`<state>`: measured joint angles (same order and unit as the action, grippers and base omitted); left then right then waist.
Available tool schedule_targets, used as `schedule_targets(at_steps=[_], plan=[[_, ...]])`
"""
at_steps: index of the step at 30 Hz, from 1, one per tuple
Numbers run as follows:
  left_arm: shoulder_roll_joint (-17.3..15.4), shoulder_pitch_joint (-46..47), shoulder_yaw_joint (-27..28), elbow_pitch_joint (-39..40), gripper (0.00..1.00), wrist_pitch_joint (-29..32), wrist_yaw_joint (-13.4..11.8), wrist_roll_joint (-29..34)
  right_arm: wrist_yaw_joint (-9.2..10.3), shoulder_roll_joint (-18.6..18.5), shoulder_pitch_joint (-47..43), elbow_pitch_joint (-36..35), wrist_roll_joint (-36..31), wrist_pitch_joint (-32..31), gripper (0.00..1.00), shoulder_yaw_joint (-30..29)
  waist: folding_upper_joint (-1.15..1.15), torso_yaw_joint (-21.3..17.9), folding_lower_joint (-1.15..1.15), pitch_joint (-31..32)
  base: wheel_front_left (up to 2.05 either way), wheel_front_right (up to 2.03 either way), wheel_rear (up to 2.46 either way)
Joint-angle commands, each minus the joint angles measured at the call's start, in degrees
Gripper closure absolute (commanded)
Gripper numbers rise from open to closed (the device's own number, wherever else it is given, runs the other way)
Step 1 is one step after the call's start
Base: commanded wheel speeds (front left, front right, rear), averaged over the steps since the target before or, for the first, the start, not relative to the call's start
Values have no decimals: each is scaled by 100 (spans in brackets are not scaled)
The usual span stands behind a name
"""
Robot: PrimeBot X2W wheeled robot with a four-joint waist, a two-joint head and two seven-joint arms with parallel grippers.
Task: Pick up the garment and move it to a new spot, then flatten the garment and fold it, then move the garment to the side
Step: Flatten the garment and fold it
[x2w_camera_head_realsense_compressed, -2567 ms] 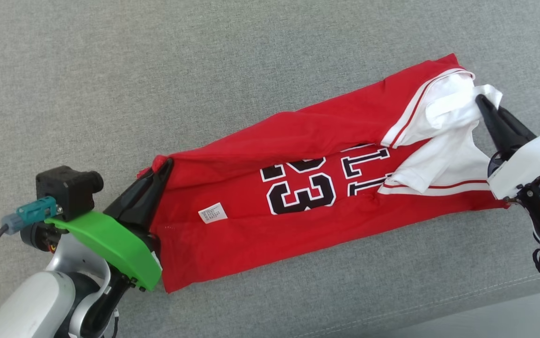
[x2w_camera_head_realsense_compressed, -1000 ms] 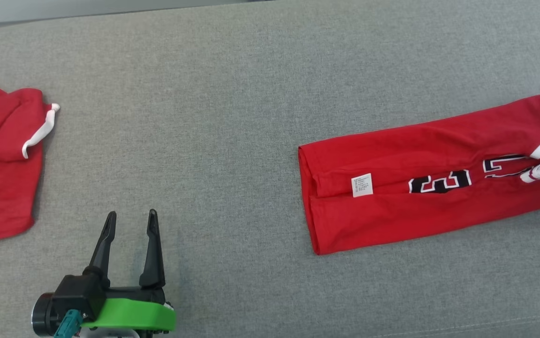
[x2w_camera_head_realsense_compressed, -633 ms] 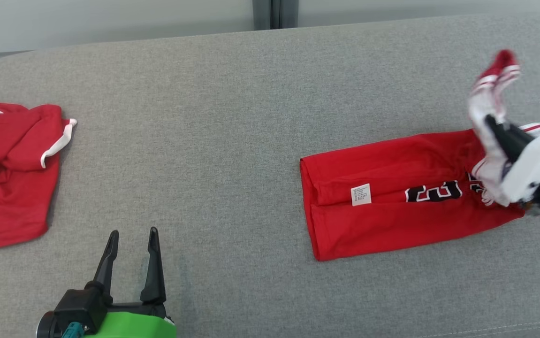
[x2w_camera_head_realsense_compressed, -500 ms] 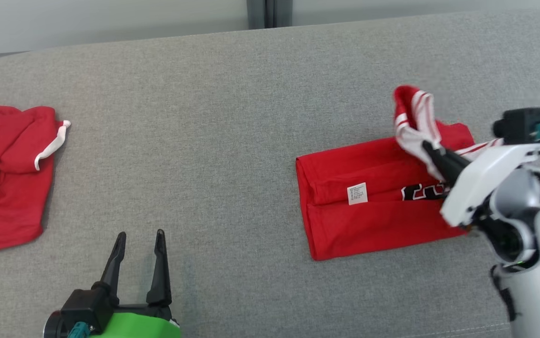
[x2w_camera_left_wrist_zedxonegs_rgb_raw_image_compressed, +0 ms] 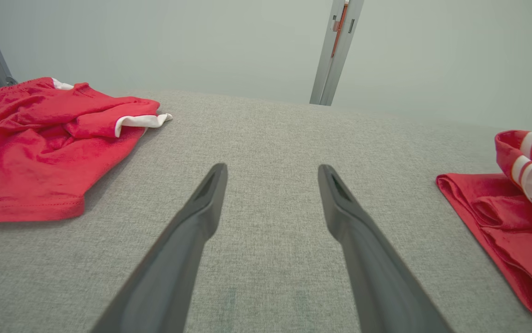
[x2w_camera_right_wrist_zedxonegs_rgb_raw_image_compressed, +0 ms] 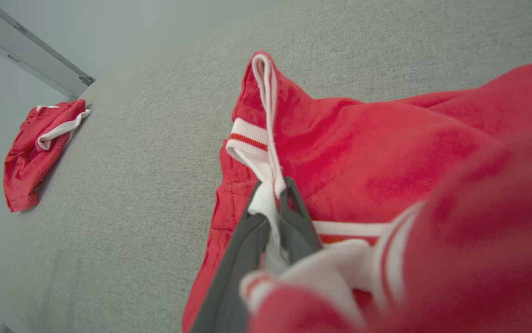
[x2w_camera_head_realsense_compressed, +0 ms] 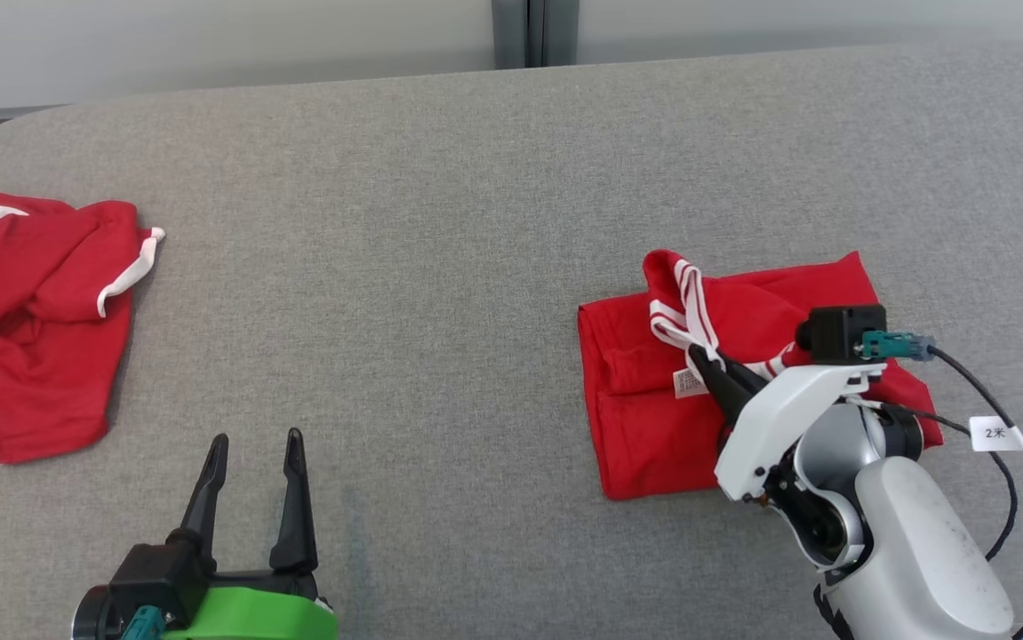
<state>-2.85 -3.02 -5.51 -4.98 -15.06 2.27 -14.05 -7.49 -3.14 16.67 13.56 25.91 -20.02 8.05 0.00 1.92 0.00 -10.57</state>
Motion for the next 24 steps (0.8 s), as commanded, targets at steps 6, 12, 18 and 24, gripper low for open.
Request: schedule_targets(at_steps=[6, 12, 18, 24], plan=[[-10, -145, -62, -9, 0, -14, -18, 19, 0, 21, 88, 258, 117, 375, 100, 318, 0, -35, 0, 148, 0, 0, 0], [-10, -212, -139, -4, 0, -14, -49, 8, 0, 19, 133, 436, 65, 739, 100, 482, 0, -73, 0, 206, 0, 0, 0], [-9, -251, -162, -11, 0, -15, -60, 40, 0, 22, 294, 552, -50, 1171, 100, 529, 0, -129, 0, 224, 0, 0, 0], [-10, -193, -205, -25, 0, -15, -45, 40, 0, 24, 344, 694, -207, 1357, 100, 744, 0, -137, 0, 210, 0, 0, 0]])
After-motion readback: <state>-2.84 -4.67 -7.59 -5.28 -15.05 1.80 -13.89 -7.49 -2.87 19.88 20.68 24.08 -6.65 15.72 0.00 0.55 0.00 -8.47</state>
